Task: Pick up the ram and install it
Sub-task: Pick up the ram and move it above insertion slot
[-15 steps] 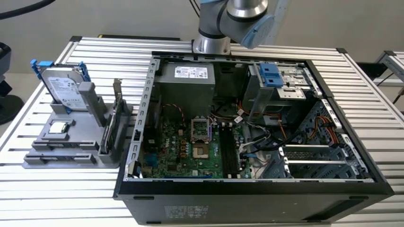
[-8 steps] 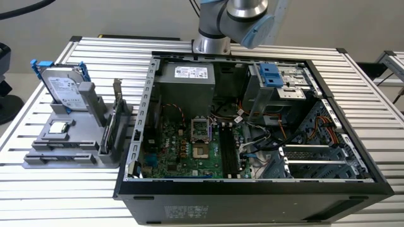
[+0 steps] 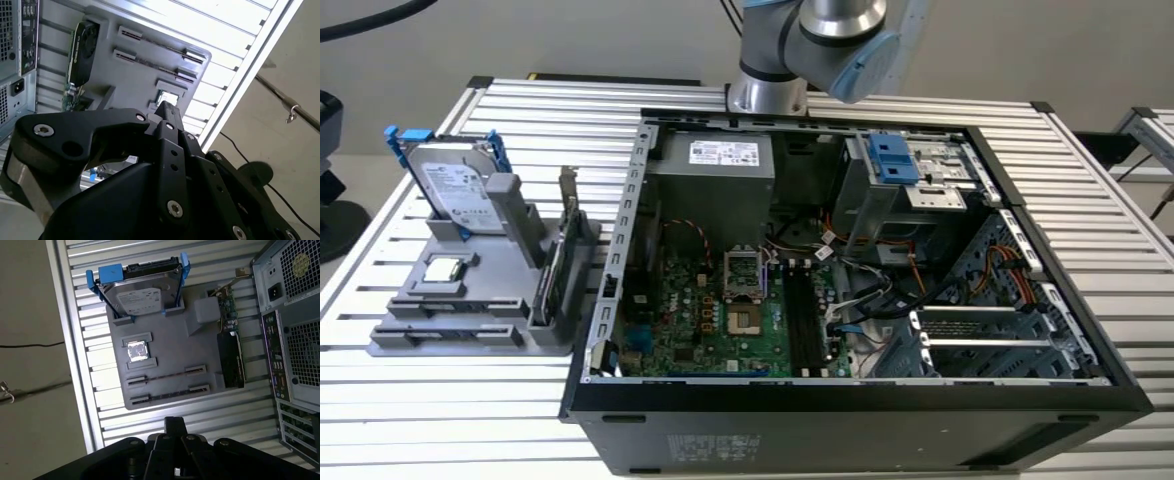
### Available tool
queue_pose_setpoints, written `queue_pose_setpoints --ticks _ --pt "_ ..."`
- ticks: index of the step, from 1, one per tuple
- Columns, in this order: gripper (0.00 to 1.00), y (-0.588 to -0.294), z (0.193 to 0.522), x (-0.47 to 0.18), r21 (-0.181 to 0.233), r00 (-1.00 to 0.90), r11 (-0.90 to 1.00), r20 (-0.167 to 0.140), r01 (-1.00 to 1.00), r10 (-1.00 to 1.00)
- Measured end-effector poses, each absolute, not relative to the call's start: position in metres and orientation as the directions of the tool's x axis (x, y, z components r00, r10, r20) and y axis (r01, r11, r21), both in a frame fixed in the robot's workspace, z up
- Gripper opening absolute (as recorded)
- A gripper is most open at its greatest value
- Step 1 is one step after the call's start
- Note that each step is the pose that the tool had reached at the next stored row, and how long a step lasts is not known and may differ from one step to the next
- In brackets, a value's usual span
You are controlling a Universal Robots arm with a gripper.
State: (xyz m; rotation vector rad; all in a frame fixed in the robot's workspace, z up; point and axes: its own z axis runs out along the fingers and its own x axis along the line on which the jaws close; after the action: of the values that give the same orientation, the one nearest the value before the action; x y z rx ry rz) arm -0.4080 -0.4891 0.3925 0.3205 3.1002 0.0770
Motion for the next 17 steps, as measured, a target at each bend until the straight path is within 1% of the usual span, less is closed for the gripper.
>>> queue_pose_setpoints --ticks 2,3,17 --pt "0.0 -0.4891 0.3925 -0.408 0.052 -0.979 0.978 -0.019 0.204 0.205" --pt "1.0 -0.4891 0.3925 -0.408 0.052 -0.979 0.978 -0.019 0.204 0.205" --pt "1.0 -0.4891 0.3925 -0.408 0.052 -0.977 0.976 -0.019 0.211 0.212"
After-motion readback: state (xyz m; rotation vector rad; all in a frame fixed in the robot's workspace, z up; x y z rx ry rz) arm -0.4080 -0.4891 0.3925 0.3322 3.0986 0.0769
